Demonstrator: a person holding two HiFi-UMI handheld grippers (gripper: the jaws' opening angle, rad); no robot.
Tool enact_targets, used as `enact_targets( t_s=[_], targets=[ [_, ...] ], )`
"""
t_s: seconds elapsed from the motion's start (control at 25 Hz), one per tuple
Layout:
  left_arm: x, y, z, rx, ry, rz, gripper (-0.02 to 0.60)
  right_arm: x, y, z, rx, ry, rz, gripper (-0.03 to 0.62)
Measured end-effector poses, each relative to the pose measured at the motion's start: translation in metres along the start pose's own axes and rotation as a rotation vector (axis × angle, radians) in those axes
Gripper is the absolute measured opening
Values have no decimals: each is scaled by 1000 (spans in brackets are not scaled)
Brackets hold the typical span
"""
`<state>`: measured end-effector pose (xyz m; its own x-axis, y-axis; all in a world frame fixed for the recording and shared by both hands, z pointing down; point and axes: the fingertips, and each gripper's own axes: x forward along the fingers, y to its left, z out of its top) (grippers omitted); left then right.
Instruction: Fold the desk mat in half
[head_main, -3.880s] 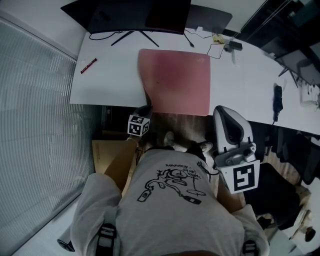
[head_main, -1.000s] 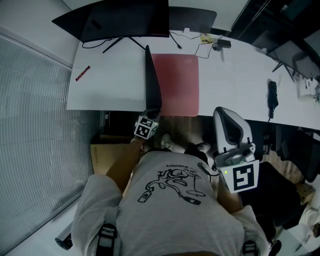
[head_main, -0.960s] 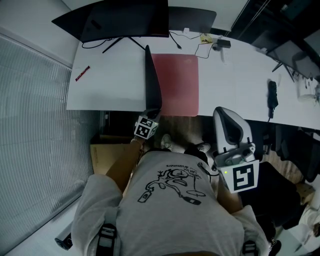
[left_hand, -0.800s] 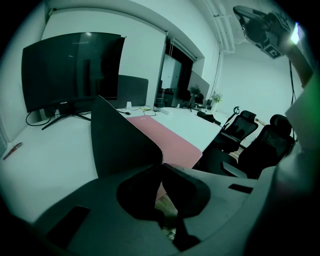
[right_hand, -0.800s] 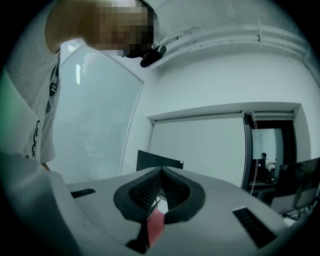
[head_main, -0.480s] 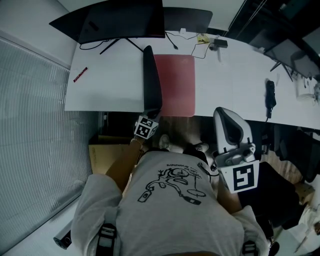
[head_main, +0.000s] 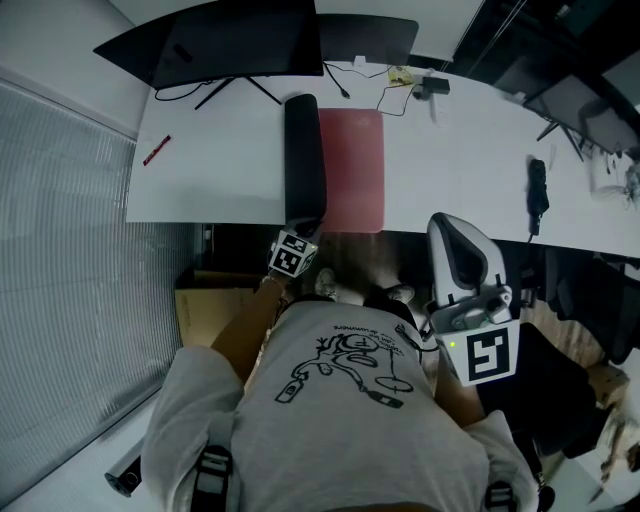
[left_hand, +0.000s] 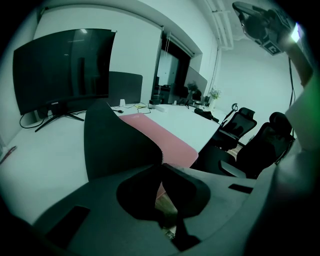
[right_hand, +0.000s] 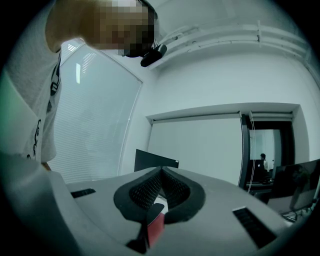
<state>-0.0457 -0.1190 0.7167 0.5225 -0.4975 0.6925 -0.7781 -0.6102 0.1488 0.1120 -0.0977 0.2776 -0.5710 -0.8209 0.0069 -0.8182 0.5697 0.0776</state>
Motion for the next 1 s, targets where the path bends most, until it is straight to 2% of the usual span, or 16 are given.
enact_targets(
  t_s=[1.0],
  targets=[
    [32,-37,7,38,58,-34,32,-25,-37,-2,3,8,-41,9]
  ],
)
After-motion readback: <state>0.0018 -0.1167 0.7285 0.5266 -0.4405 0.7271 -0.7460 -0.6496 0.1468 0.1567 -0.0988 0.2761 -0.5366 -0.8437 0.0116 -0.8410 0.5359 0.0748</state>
